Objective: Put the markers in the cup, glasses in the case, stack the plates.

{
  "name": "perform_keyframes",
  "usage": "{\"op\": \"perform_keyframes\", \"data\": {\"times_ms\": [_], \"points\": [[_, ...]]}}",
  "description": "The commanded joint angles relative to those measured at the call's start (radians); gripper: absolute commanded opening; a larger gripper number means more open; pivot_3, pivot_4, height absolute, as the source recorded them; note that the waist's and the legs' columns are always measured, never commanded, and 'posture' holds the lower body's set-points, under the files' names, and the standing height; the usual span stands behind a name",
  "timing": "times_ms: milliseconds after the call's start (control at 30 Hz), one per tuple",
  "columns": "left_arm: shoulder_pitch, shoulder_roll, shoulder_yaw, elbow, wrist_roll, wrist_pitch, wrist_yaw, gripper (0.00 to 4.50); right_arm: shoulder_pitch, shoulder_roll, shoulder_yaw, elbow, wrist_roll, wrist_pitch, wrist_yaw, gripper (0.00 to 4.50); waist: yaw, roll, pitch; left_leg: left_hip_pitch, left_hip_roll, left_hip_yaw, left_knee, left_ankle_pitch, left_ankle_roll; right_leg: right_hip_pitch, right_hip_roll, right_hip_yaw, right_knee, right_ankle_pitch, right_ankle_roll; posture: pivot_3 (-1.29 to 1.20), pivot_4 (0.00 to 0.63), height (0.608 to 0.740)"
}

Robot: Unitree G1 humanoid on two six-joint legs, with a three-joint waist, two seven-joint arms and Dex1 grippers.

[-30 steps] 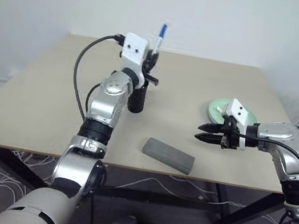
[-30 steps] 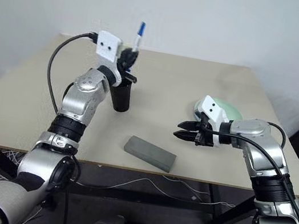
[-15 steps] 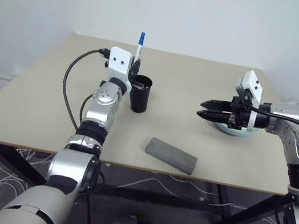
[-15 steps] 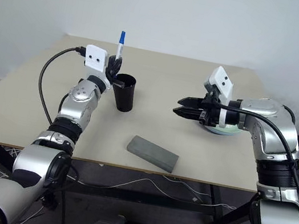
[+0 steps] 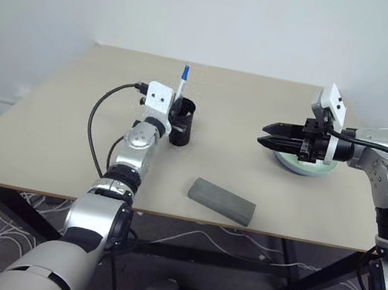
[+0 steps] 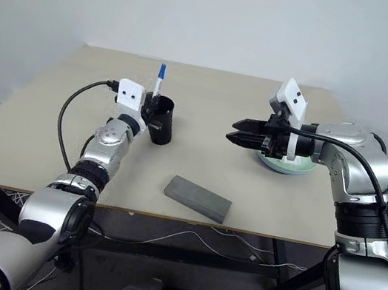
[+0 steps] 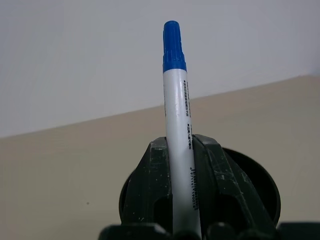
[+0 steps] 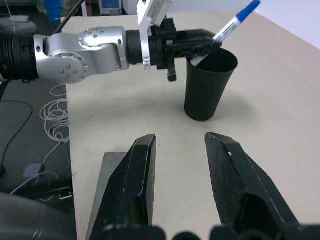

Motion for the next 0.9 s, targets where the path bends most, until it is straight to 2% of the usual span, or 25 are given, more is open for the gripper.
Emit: {"op": "perform_keyframes", "data": {"times_ms": [33,333,900], "points": [[-0.035,-0.001,-0.002,0.002,0.016,-0.039,0.007,0.61,-0.015,0.002,-0.033,-0.025,0.018,-0.007,-0.007,1.66,0.000,0.000,0.000,0.000,0.000,0.000,0.000,0.000,0.000,0.000,0.000,0.000,0.000,0.000,0.000,0.00,0.000,0.696],[-0.020,0.000,-0.002,0.014,0.030,-0.062,0.017,0.61,-0.005,0.002,-0.029,-0.031,0.016,-0.009,-0.009,1.66,0.000,0.000,0.000,0.000,0.000,0.000,0.000,0.000,0.000,0.000,0.000,0.000,0.000,0.000,0.000,0.00,0.000,0.696],[-0.109,0.006,0.032,0.046,0.024,-0.094,0.048,0.61,0.012,0.009,-0.020,-0.055,0.015,0.001,-0.012,1.66,0.000,0.000,0.000,0.000,0.000,0.000,0.000,0.000,0.000,0.000,0.000,0.000,0.000,0.000,0.000,0.00,0.000,0.696]]}}
